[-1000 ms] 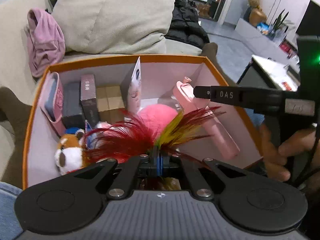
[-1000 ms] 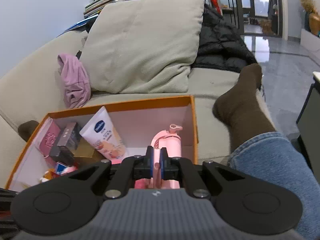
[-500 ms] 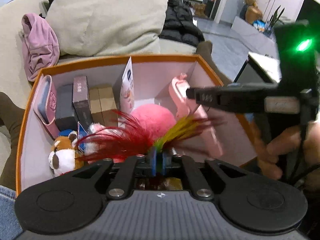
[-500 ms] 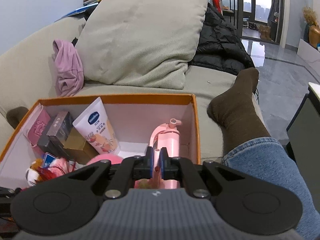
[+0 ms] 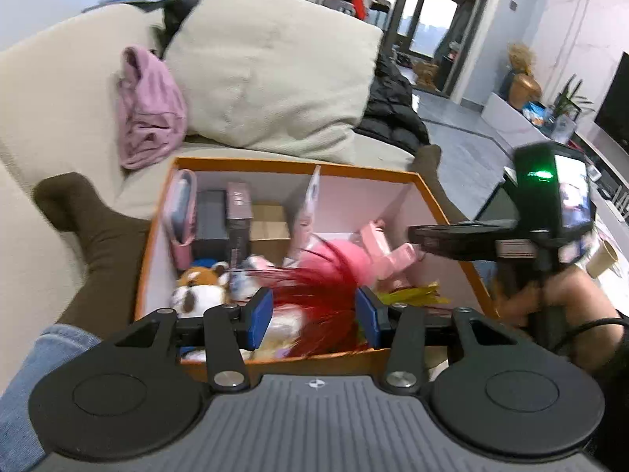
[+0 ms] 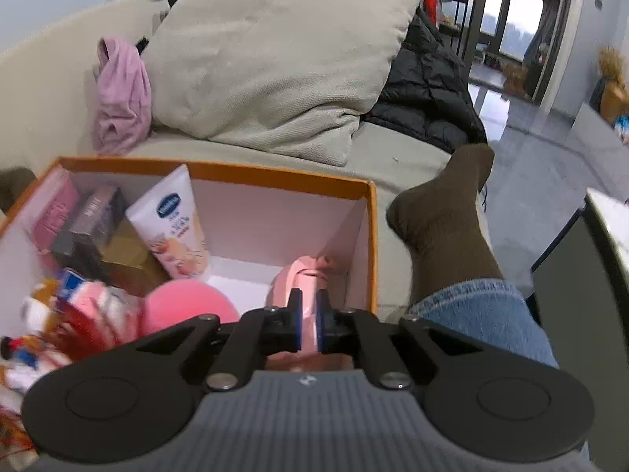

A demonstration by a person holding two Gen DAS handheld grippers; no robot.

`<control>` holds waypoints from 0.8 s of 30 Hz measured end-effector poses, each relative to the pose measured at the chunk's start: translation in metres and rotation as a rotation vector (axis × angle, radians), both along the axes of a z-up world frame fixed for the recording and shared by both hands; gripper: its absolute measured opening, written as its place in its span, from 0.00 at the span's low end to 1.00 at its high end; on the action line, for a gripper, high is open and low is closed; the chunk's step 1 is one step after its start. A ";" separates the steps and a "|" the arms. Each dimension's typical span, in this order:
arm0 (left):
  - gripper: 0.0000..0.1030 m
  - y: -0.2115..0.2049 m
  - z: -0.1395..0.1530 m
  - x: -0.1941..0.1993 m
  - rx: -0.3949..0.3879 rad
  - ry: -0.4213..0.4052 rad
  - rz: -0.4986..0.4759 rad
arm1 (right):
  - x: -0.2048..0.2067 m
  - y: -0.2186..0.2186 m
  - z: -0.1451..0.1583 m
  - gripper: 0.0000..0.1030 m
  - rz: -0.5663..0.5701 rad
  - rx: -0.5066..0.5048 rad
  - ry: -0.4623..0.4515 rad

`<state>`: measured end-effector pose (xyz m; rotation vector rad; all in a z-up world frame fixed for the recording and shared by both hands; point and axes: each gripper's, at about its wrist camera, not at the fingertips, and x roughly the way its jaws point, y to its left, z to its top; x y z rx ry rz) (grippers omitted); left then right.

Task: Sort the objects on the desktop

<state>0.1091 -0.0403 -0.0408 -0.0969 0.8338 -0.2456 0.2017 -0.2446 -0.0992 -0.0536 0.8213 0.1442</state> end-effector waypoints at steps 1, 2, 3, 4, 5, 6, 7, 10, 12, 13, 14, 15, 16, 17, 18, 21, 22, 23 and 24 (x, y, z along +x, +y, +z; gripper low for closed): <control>0.53 0.003 0.001 -0.003 0.002 -0.011 0.011 | -0.005 -0.003 0.003 0.08 -0.004 0.010 -0.008; 0.53 0.005 0.004 -0.008 0.005 -0.025 0.025 | -0.012 -0.007 0.007 0.08 -0.007 0.022 -0.013; 0.53 0.006 0.005 -0.011 0.008 -0.034 0.035 | -0.017 -0.011 0.010 0.11 -0.005 0.042 -0.019; 0.53 0.007 0.007 -0.014 0.011 -0.045 0.045 | -0.024 -0.015 0.013 0.20 -0.003 0.072 -0.022; 0.53 0.008 0.009 -0.017 0.015 -0.056 0.055 | -0.032 -0.019 0.017 0.26 -0.001 0.107 -0.024; 0.53 0.008 0.010 -0.020 0.020 -0.063 0.066 | -0.039 -0.021 0.020 0.35 0.003 0.135 -0.027; 0.53 0.008 0.012 -0.022 0.024 -0.071 0.075 | -0.047 -0.024 0.023 0.36 0.007 0.165 -0.036; 0.53 0.007 0.016 -0.030 0.034 -0.111 0.088 | -0.067 -0.025 0.030 0.40 0.018 0.208 -0.061; 0.53 0.007 0.019 -0.035 0.047 -0.143 0.100 | -0.078 -0.025 0.034 0.41 0.035 0.231 -0.083; 0.55 0.006 0.021 -0.037 0.054 -0.160 0.107 | -0.084 -0.023 0.036 0.44 0.045 0.236 -0.094; 0.55 0.005 0.021 -0.038 0.058 -0.171 0.111 | -0.091 -0.022 0.038 0.45 0.059 0.244 -0.110; 0.57 0.004 0.021 -0.038 0.063 -0.182 0.117 | -0.097 -0.020 0.040 0.45 0.071 0.250 -0.129; 0.58 0.003 0.022 -0.039 0.069 -0.192 0.124 | -0.102 -0.019 0.042 0.48 0.079 0.250 -0.143; 0.59 0.002 0.022 -0.039 0.073 -0.205 0.130 | -0.108 -0.017 0.044 0.50 0.090 0.251 -0.164; 0.63 0.002 0.022 -0.040 0.076 -0.217 0.135 | -0.114 -0.016 0.046 0.54 0.099 0.252 -0.182; 0.71 -0.003 0.019 -0.041 0.088 -0.266 0.152 | -0.129 -0.009 0.049 0.61 0.125 0.253 -0.231; 0.75 -0.005 0.016 -0.040 0.096 -0.277 0.155 | -0.131 -0.007 0.049 0.64 0.134 0.253 -0.240; 0.76 -0.006 0.013 -0.039 0.100 -0.281 0.155 | -0.133 -0.004 0.048 0.64 0.146 0.252 -0.247; 0.77 -0.007 0.010 -0.038 0.103 -0.280 0.154 | -0.133 -0.002 0.047 0.65 0.152 0.251 -0.248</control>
